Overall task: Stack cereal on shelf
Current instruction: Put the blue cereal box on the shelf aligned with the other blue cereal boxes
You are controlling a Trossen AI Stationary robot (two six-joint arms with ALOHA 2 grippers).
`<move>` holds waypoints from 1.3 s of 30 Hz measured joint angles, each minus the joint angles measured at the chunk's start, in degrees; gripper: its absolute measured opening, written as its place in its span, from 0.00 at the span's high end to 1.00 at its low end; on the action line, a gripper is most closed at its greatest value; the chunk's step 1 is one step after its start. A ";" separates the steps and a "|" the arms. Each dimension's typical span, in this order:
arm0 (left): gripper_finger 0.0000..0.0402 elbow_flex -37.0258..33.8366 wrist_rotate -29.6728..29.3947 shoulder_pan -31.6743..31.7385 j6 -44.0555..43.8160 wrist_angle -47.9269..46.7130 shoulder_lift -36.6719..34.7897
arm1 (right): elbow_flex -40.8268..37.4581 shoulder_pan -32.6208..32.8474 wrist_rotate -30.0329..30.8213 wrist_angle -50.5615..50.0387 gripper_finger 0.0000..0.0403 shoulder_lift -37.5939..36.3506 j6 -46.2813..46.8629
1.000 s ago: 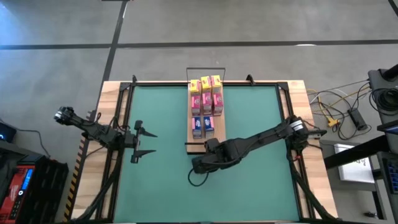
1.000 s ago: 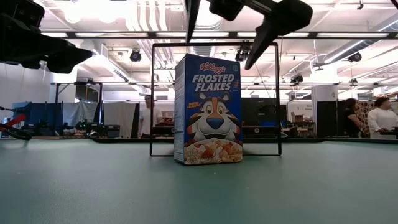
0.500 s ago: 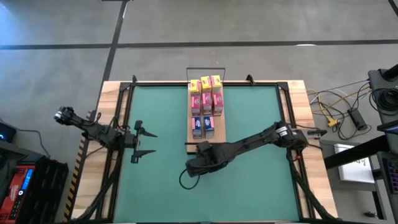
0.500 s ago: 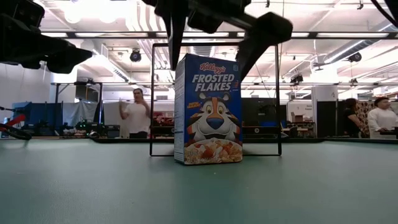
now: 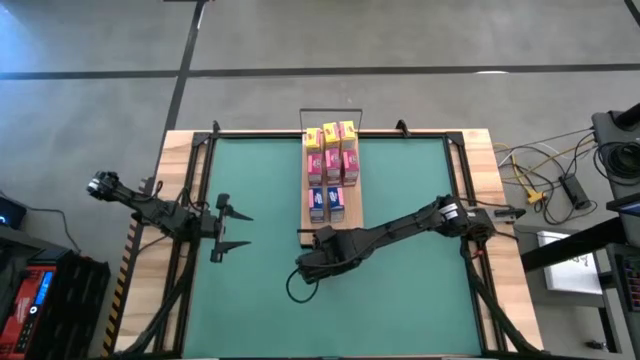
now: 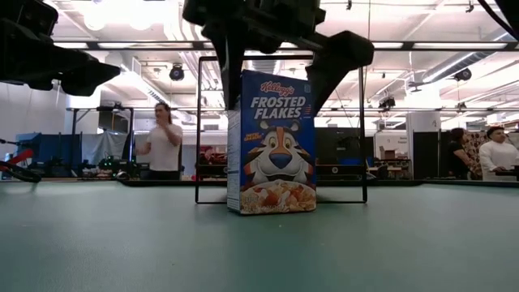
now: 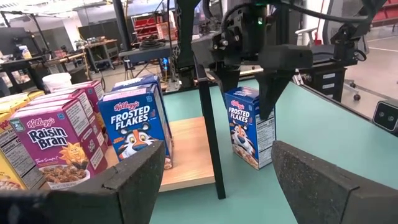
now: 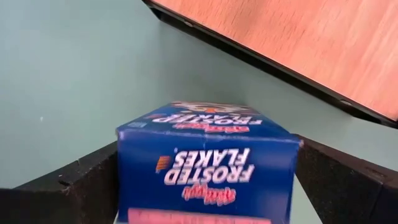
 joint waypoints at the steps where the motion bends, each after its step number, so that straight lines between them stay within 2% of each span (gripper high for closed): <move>1: 0.31 0.00 0.00 0.02 0.00 0.00 0.00 | -0.01 -0.01 0.00 0.05 0.01 0.18 0.03; 7: 0.31 0.00 0.01 0.00 -0.01 0.01 0.00 | -0.01 -0.01 0.09 0.47 0.06 0.48 0.44; 15: 0.31 0.00 0.00 0.00 0.00 0.01 0.02 | -0.12 0.02 0.14 0.45 0.25 0.64 1.58; 18: 0.31 0.00 0.00 0.01 0.00 0.00 0.04 | -0.12 0.02 -0.13 0.21 0.29 0.70 2.91; 26: 0.31 0.00 0.00 0.00 0.00 0.00 0.02 | 0.45 0.04 -2.53 -3.21 0.28 0.59 8.33; 39: 0.31 0.00 0.01 0.01 0.00 0.00 0.04 | 0.44 1.28 -5.99 -9.44 0.32 -0.22 16.81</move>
